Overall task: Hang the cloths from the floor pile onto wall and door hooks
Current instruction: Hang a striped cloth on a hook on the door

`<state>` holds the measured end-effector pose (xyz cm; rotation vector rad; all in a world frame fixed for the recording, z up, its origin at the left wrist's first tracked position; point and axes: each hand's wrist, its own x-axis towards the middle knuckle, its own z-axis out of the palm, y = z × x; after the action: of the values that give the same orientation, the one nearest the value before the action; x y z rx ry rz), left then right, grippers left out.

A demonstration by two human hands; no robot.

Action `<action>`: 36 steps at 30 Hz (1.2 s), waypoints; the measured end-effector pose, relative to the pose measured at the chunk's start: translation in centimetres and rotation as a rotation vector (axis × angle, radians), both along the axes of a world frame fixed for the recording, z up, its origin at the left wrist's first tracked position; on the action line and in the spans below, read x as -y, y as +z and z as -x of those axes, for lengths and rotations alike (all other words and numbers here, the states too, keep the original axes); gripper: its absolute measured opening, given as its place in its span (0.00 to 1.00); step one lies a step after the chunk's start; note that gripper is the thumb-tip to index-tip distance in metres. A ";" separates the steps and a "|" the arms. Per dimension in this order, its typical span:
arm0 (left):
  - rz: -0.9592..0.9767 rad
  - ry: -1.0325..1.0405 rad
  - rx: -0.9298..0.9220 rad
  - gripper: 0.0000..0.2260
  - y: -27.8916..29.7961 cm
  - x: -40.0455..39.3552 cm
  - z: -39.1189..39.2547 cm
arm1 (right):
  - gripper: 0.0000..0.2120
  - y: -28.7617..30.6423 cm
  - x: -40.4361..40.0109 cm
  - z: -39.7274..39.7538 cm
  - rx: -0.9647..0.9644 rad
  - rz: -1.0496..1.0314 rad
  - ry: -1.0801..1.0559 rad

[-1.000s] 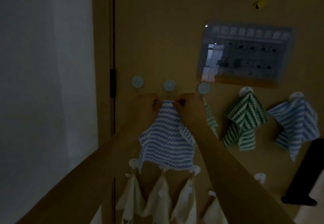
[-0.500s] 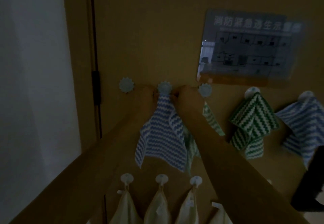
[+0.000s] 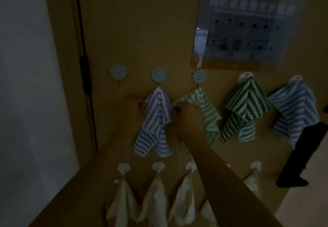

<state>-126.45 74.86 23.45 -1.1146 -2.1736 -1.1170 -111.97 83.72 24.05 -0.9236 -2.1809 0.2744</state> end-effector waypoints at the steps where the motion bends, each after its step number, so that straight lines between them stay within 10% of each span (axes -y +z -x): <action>1: -0.020 0.016 -0.007 0.10 -0.4 0.2 -0.2 | 0.13 -0.4 0.1 -0.2 -0.013 0.028 0.015; 10: -0.023 -0.076 0.344 0.11 -2.6 2.8 -1.2 | 0.09 -3.6 0.7 -1.7 -0.249 0.139 0.120; 17: 0.003 0.082 0.151 0.23 -1.8 5.6 -5.8 | 0.20 -3.9 0.8 -2.2 -0.436 0.175 0.264; 36: 0.248 0.605 0.109 0.25 -6.9 11.8 -20.5 | 0.28 -7.3 6.2 -10.0 -0.095 0.157 0.800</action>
<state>-105.90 63.08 16.54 -0.4203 -2.5328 -0.6606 -101.92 77.49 16.72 -0.0608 -2.3627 0.8541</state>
